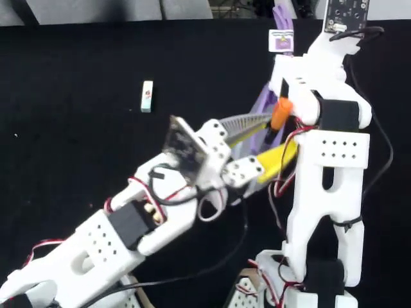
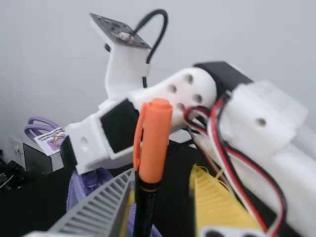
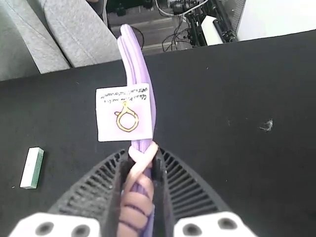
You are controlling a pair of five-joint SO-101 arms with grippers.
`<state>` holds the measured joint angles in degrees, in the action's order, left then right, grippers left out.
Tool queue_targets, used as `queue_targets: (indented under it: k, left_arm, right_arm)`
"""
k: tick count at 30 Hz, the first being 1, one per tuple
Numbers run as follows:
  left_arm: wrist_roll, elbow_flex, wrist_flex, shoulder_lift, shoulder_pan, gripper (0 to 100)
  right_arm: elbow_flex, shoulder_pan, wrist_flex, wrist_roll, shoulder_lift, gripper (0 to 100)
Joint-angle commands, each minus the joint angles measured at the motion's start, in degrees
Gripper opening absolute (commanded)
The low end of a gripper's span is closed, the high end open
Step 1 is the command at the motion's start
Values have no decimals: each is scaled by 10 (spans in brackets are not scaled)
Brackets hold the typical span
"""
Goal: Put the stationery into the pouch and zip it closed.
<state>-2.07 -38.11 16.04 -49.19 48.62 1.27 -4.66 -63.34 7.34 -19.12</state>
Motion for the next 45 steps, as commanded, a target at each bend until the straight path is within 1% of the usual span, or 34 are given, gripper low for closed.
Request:
queue_targets:
  k: [1,3,5,14,17,20,21,24,28,30,32,34,37,41,45]
  left_arm:
    - [98,11,-4,29,38,180]
    - [92,20,-6,40,29,180]
    - [84,36,3,40,7,180]
    - [82,142,113,40,-77,180]
    - [84,163,149,40,-72,180]
    - [86,167,153,40,-66,180]
    - [86,171,156,34,-75,180]
    - [86,181,168,-11,-157,180]
    - [81,179,156,-61,-279,180]
    - [78,183,156,-68,-328,180]
    - [44,182,148,-55,-364,180]
    - [11,180,145,-18,-395,180]
    - [8,190,142,80,-422,180]
    - [5,269,148,251,-457,180]
    - [9,354,148,425,-465,180]
  right_arm:
    - [-23,-7,5,-7,0,11]
    - [-22,-7,4,-7,-1,11]
    - [-22,-7,4,-7,-1,11]
    - [-22,-7,4,-7,-1,11]
    - [-22,-5,5,-7,0,11]
    - [-22,-8,6,-7,0,11]
    - [-22,-8,6,-7,0,11]
    - [-22,-8,6,-7,-1,11]
    - [-22,-8,6,-7,-1,11]
    - [-22,-8,6,-7,-1,11]
    - [-23,-8,4,-7,-2,11]
    - [-23,-8,4,-7,-2,11]
    - [-22,-8,4,-7,-2,11]
    - [-22,-8,4,-7,-2,11]
    - [-22,-8,3,-7,-3,11]
